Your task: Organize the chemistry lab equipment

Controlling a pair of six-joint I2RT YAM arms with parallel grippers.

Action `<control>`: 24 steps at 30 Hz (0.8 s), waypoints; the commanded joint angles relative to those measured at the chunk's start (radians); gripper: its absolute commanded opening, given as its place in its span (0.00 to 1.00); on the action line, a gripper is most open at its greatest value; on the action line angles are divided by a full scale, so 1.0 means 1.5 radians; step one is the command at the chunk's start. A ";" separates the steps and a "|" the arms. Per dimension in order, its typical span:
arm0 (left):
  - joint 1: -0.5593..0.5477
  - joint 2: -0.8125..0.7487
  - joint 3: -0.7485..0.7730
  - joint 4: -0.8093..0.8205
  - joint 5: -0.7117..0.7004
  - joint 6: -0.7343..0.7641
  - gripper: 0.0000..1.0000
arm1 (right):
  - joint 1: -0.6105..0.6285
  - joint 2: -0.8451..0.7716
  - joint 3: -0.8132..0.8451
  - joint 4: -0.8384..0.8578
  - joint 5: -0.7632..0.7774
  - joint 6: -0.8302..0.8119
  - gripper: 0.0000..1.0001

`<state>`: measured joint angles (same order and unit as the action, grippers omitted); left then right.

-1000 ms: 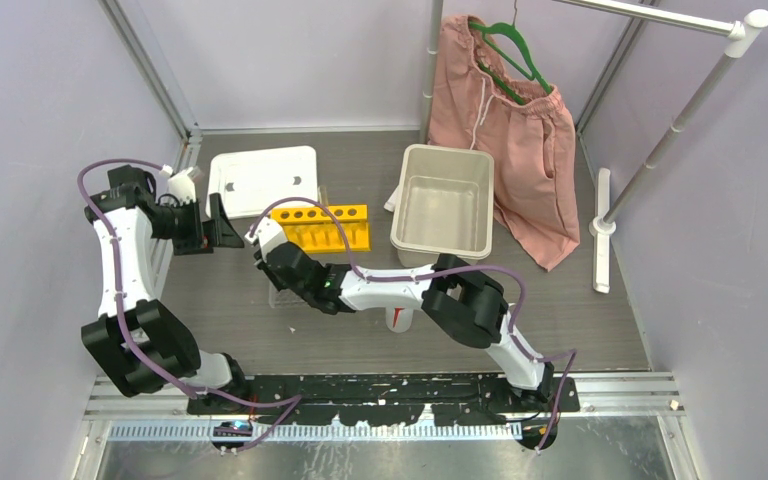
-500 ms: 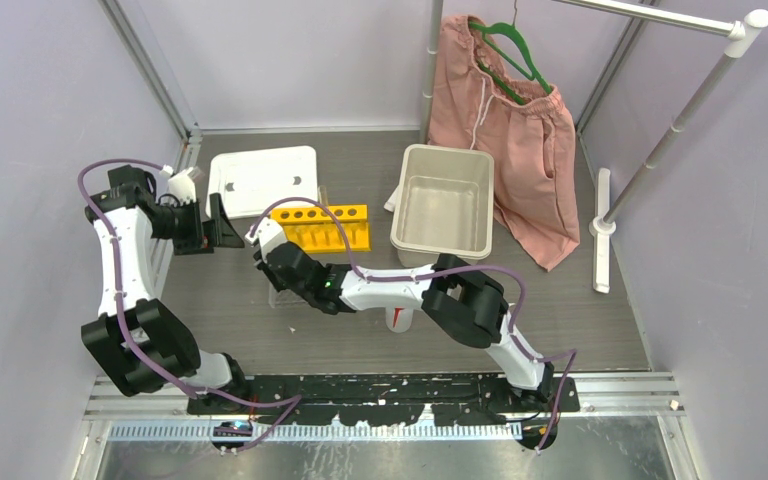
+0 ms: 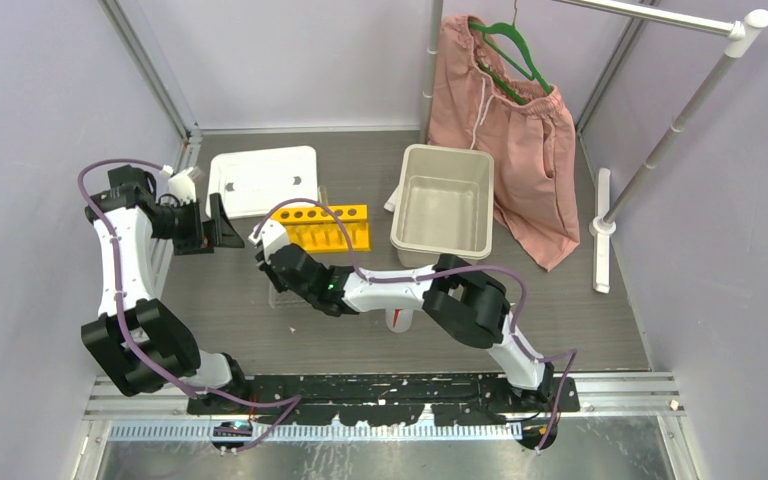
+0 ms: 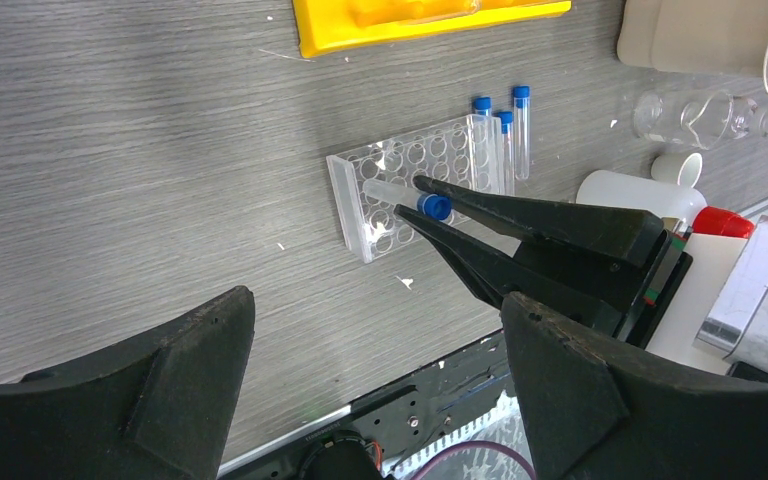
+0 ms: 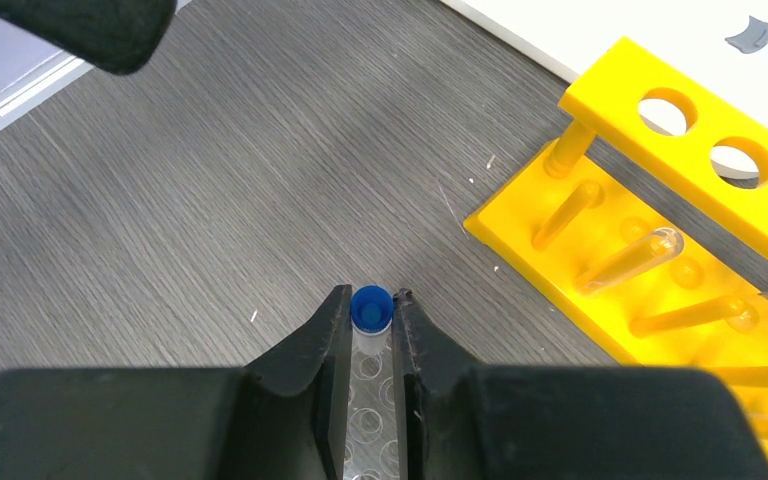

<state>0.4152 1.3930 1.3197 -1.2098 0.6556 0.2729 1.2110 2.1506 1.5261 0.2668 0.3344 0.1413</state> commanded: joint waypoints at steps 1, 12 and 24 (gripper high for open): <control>0.003 -0.003 0.018 0.003 0.020 0.010 0.93 | 0.010 -0.039 -0.017 -0.004 0.001 0.006 0.01; 0.003 -0.002 0.018 0.006 0.017 0.005 0.93 | 0.011 -0.042 -0.032 0.013 0.003 0.003 0.01; 0.003 -0.002 0.019 0.006 0.013 0.009 0.93 | 0.011 -0.002 -0.011 -0.008 0.014 0.012 0.11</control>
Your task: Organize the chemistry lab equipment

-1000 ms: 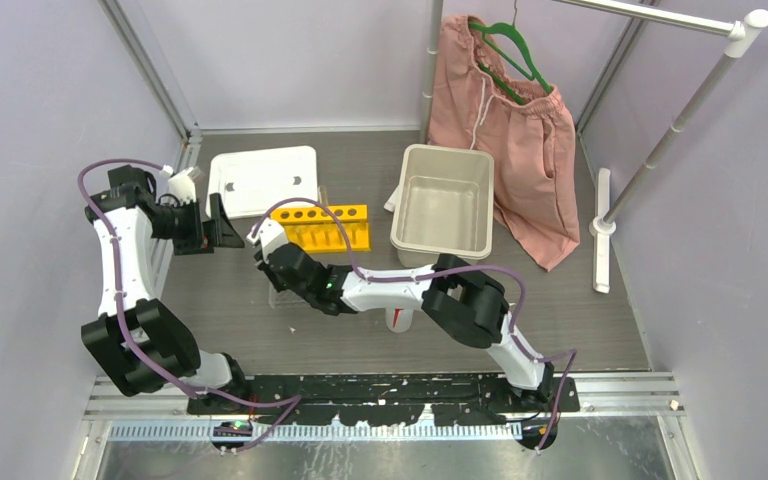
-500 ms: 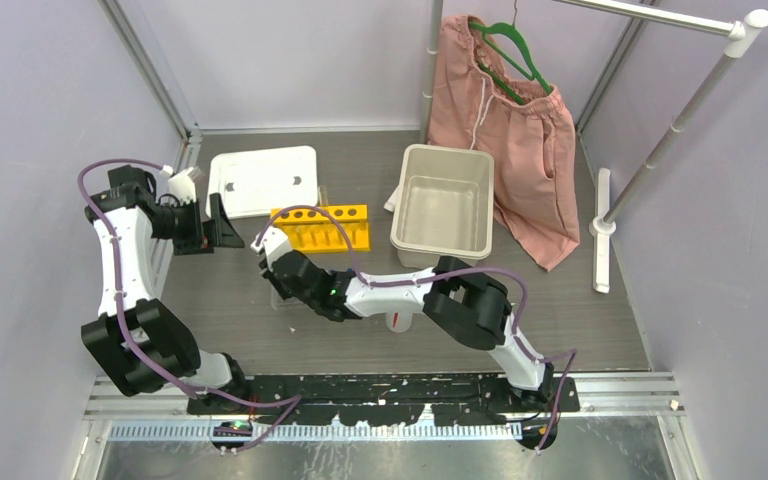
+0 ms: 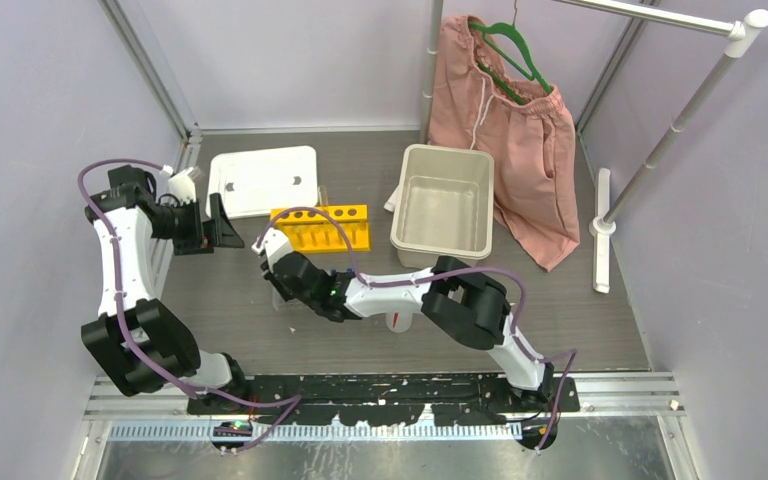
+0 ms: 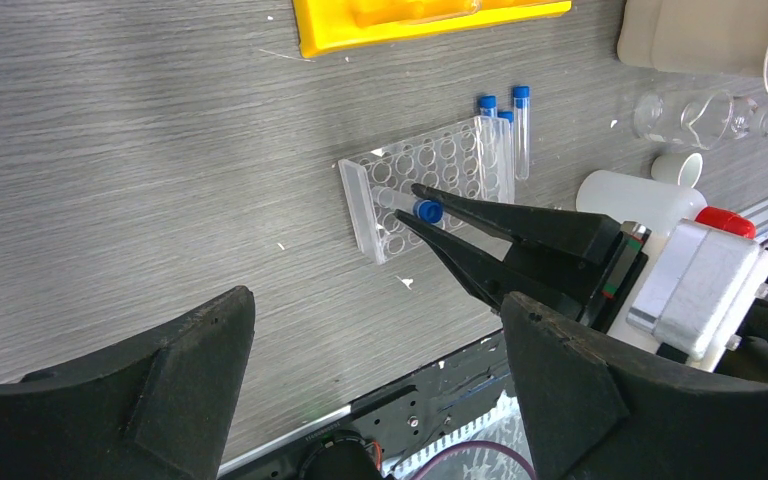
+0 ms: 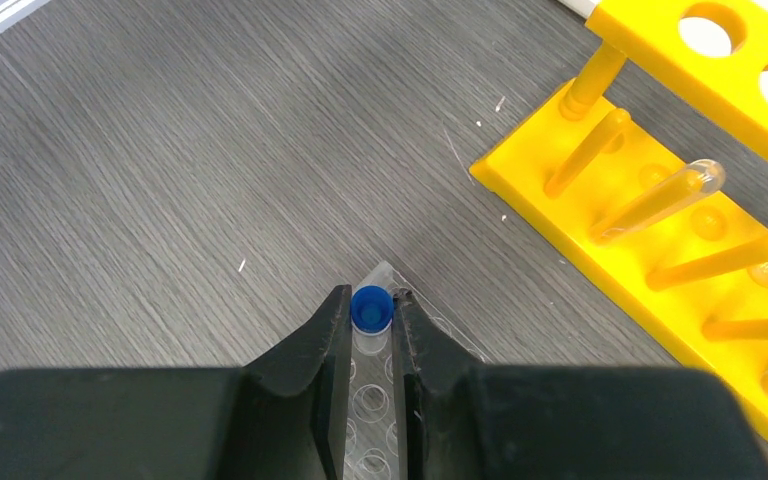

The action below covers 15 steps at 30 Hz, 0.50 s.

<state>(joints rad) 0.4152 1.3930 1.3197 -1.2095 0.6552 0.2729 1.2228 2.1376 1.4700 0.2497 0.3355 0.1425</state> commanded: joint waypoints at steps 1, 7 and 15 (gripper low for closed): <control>0.003 -0.002 0.019 0.006 0.013 0.010 0.93 | 0.003 0.007 0.027 0.001 0.013 0.011 0.13; 0.003 -0.005 0.022 0.003 0.012 0.010 0.93 | 0.004 -0.008 0.035 -0.027 0.005 0.019 0.40; 0.003 -0.011 0.031 -0.009 0.017 0.009 0.94 | -0.002 -0.101 0.084 -0.158 0.023 0.086 0.74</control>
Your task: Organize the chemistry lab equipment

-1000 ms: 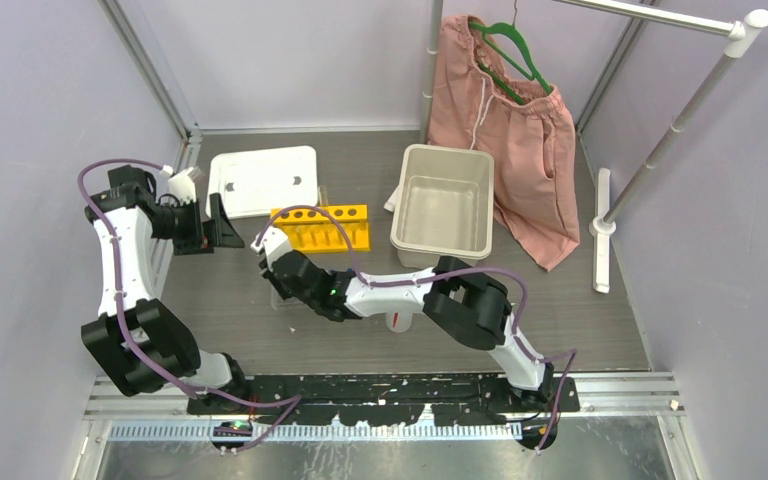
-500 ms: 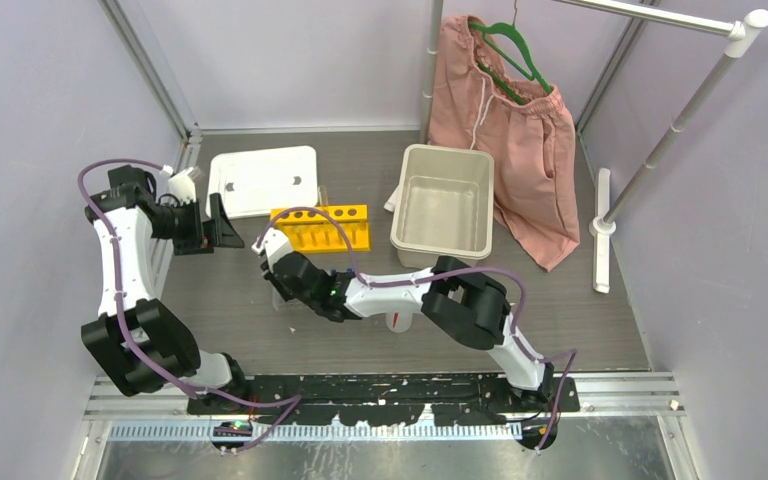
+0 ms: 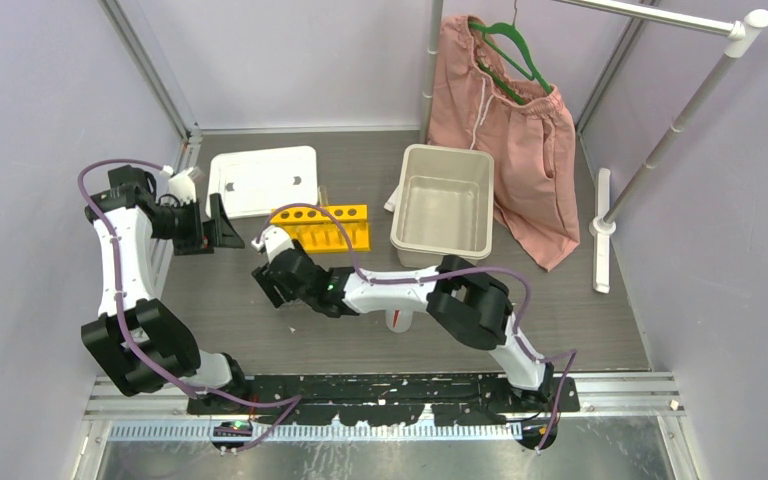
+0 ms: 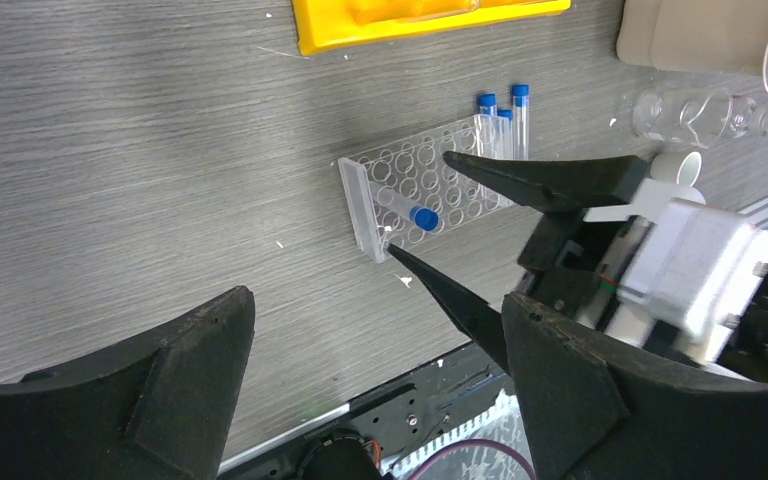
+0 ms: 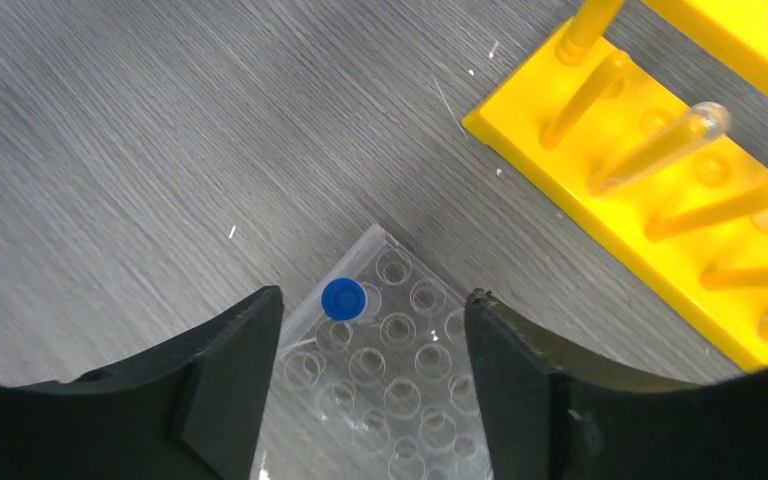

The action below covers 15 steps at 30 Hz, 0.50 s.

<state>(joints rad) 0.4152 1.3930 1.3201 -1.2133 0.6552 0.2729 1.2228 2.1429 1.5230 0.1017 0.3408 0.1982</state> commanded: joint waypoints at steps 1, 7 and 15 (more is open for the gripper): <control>0.003 -0.013 0.031 -0.009 0.017 0.010 0.94 | -0.007 -0.122 0.047 -0.091 0.021 0.069 0.75; 0.003 -0.024 0.032 -0.017 0.026 0.012 0.94 | -0.044 -0.207 -0.018 -0.221 0.023 0.199 0.62; 0.003 -0.026 0.041 -0.030 0.023 0.019 0.94 | -0.081 -0.272 -0.067 -0.405 0.022 0.266 0.43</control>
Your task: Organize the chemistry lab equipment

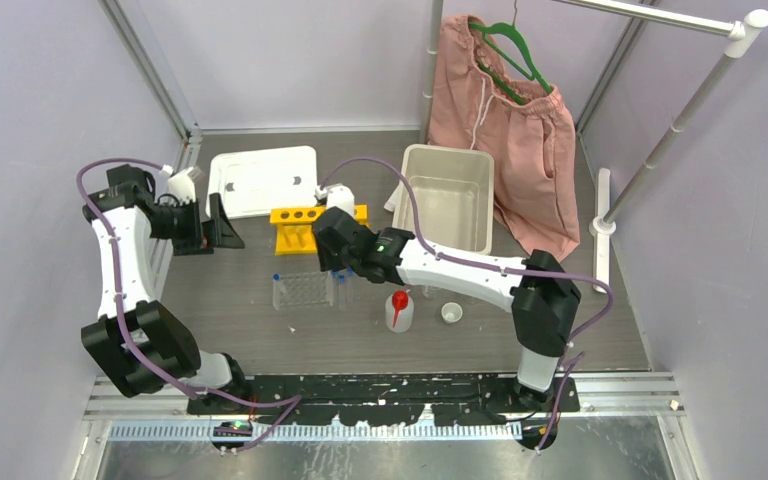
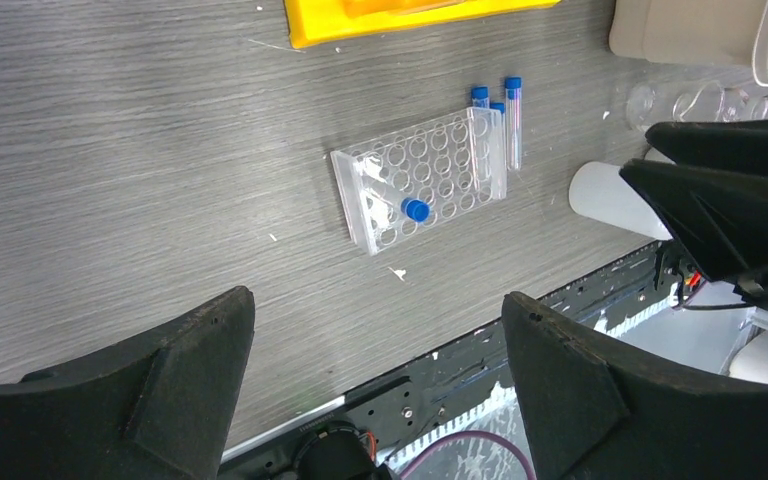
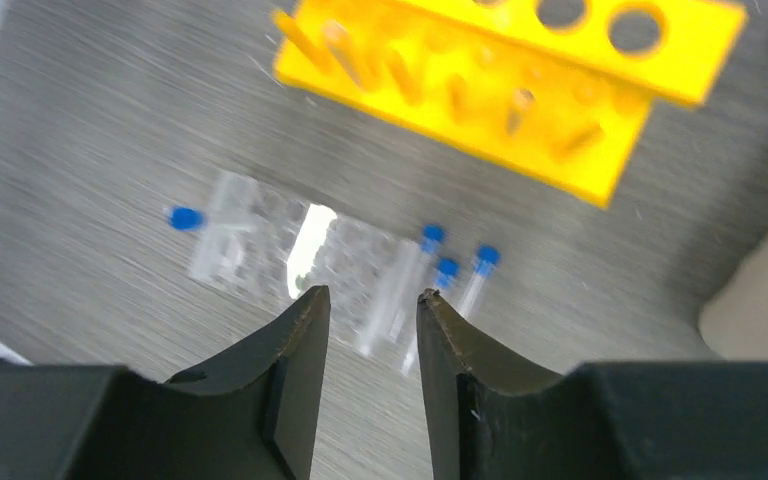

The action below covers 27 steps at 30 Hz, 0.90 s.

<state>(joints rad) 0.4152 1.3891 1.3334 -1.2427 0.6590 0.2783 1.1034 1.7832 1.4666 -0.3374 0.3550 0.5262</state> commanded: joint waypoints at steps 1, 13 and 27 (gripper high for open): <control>0.003 -0.022 0.035 -0.013 0.022 0.015 0.94 | -0.003 -0.037 -0.039 -0.121 0.007 0.053 0.44; 0.003 -0.022 0.049 -0.023 0.042 0.011 0.94 | -0.052 0.024 -0.086 -0.040 -0.017 0.074 0.38; 0.003 -0.022 0.046 -0.022 0.044 0.009 0.94 | -0.054 0.143 -0.058 0.032 0.027 0.092 0.35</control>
<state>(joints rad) 0.4152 1.3888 1.3712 -1.2667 0.6975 0.2905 1.0191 1.9869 1.3323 -0.3321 0.3378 0.6506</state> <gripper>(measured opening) 0.938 0.367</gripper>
